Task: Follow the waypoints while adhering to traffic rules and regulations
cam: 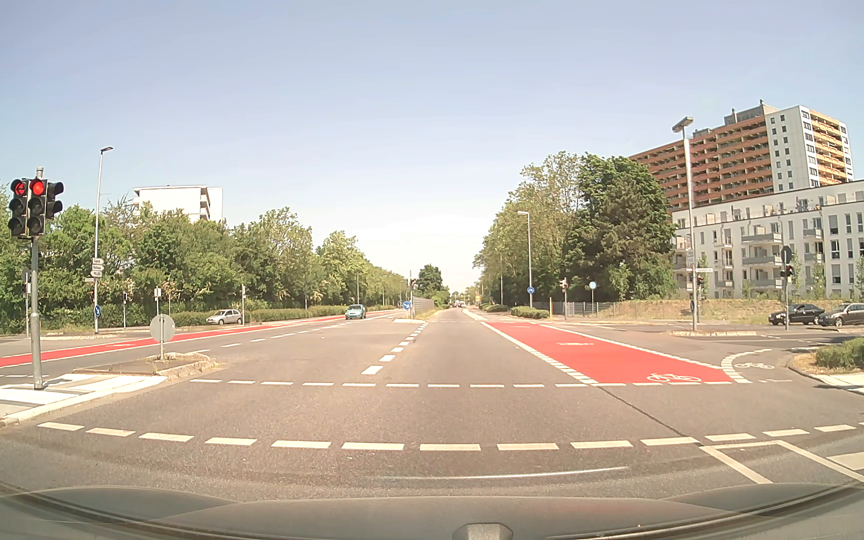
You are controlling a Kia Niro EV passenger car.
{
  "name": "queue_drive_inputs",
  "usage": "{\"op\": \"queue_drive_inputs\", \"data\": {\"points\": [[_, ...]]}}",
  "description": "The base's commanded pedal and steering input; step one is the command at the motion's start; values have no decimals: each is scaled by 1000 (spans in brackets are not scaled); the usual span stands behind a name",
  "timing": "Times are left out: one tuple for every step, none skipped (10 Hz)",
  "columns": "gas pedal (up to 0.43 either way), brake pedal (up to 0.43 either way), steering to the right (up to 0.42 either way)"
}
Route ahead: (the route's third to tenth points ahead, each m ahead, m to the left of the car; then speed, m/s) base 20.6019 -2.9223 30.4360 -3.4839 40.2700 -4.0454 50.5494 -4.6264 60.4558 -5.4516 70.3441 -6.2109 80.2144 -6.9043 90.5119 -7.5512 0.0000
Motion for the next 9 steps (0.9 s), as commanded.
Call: {"op": "queue_drive_inputs", "data": {"points": [[0,366,-3],[0,366,-3],[0,366,-3],[0,366,-3],[0,366,-3],[0,366,-3],[0,366,-3],[0,366,-2],[0,366,-2]]}}
